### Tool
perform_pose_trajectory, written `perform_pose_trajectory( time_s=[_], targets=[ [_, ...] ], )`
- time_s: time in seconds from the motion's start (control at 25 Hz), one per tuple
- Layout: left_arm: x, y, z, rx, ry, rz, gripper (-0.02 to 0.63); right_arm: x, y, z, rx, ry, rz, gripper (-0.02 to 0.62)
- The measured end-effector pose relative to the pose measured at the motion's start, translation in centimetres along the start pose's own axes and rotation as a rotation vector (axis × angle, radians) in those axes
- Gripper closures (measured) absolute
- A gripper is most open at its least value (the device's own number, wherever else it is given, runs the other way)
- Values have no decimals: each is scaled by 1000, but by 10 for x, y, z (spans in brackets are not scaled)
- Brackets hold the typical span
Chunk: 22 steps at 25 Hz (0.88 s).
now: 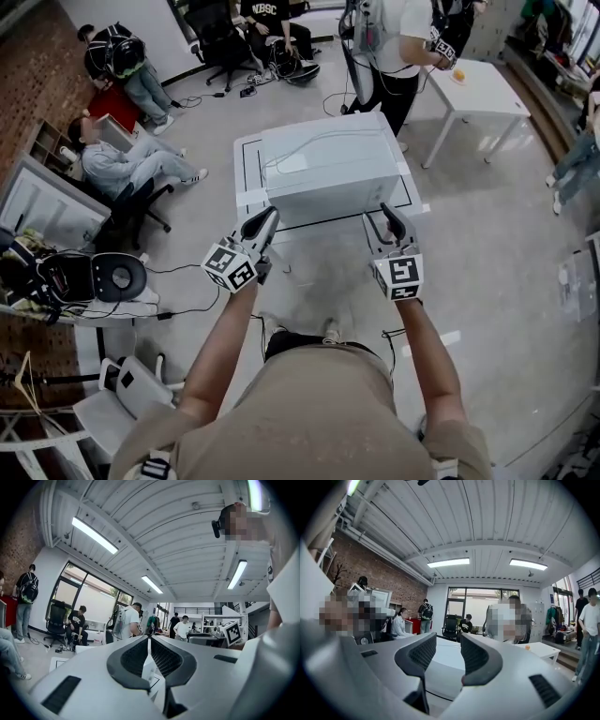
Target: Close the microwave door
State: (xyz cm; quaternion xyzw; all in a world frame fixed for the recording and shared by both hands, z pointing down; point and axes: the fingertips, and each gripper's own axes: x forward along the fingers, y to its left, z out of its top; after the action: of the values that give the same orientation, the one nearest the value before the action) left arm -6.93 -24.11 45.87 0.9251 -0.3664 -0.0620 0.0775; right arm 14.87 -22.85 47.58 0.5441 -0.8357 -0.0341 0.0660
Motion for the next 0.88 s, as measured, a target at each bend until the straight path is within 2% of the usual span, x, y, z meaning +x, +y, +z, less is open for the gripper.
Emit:
perform_pose_trajectory(
  time_s=[0.2,0.48,0.88],
  targets=[
    [-10,4,-6,3,10,28,600,-2,2,-6,14,14,-13,426],
    [-20,0,-14,-9,24,30,600,-4,6,-21,58,53,-9,428],
    [-22,1,-26,-8,64,41,600,-6,7,-38,53,112,-22,428]
  ],
)
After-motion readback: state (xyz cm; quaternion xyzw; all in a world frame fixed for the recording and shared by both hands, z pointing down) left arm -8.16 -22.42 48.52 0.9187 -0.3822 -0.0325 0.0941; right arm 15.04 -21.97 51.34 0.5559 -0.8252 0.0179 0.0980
